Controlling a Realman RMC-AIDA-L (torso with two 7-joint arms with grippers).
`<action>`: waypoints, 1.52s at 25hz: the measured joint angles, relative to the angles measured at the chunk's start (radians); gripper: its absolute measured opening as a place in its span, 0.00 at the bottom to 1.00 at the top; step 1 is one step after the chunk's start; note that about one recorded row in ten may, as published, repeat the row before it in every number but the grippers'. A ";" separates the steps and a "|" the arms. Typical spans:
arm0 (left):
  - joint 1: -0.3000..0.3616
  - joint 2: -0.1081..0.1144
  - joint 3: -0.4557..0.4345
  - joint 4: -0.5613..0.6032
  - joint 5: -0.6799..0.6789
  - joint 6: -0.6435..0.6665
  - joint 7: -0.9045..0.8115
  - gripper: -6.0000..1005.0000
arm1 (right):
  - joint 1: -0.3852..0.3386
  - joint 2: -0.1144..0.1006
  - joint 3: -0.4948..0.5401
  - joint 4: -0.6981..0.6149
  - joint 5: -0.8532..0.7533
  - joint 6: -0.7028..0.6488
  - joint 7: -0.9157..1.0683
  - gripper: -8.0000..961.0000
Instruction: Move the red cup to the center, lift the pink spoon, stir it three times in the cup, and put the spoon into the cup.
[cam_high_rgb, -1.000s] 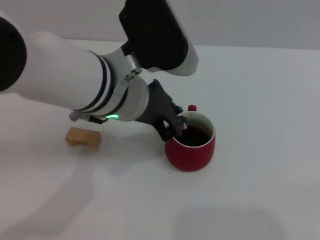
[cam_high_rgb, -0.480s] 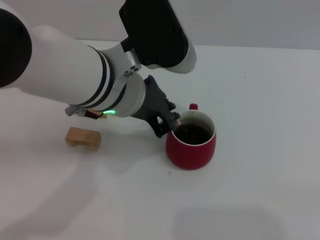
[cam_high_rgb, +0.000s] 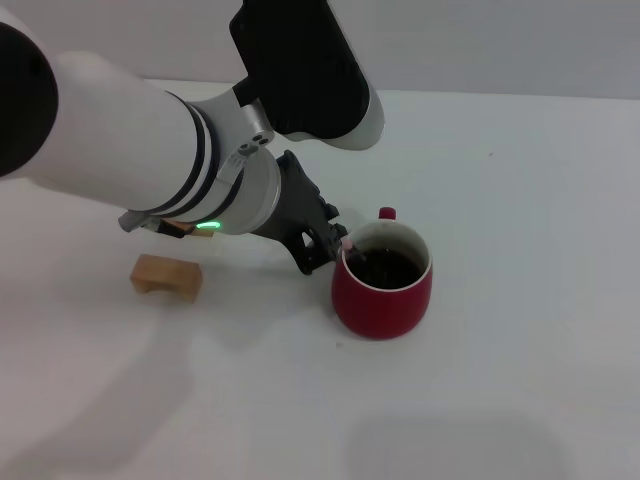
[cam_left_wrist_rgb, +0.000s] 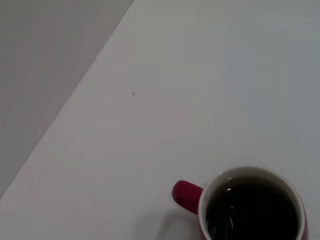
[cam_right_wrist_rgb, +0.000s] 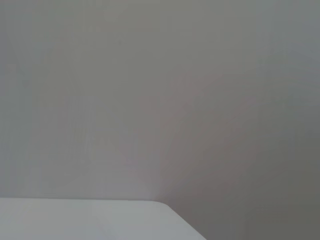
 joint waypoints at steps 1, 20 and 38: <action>-0.001 0.000 0.000 0.002 0.002 0.002 0.000 0.14 | 0.000 0.000 0.000 0.000 0.000 0.000 0.000 0.01; -0.036 -0.003 0.047 -0.021 -0.006 0.043 -0.015 0.14 | 0.009 0.000 0.000 0.002 0.000 0.006 0.000 0.01; -0.027 -0.002 0.079 -0.085 -0.045 0.004 -0.015 0.14 | 0.019 0.000 0.000 0.003 0.000 0.009 0.000 0.01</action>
